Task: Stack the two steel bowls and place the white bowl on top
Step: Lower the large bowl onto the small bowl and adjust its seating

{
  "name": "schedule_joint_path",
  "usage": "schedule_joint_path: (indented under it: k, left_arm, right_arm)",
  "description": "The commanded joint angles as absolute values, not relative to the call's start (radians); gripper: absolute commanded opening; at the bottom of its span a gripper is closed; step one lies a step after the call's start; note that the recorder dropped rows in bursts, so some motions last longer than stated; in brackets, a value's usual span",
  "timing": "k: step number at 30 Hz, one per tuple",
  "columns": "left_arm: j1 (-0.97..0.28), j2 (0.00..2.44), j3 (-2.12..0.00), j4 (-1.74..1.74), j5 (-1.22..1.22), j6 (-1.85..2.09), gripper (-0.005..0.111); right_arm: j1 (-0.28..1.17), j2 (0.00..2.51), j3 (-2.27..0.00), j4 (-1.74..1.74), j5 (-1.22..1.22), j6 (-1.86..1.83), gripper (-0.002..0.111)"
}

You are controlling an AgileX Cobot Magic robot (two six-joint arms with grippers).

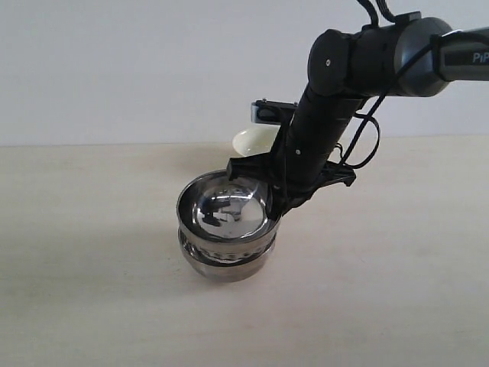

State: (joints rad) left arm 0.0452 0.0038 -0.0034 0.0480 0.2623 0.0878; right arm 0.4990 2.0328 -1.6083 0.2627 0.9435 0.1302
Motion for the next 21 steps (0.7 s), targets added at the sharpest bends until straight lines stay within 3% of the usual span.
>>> schedule_joint_path:
  k: [1, 21]
  left_arm:
    - [0.048, 0.000, 0.000, 0.041, 0.255, 0.078, 0.004]
    - [0.048, 0.000, 0.000, 0.041, 0.255, 0.078, 0.004]
  right_arm:
    - [0.498, 2.026, -1.618, 0.224, 0.925, 0.164, 0.000]
    - [0.498, 2.076, -1.618, 0.234, 0.930, 0.178, 0.000]
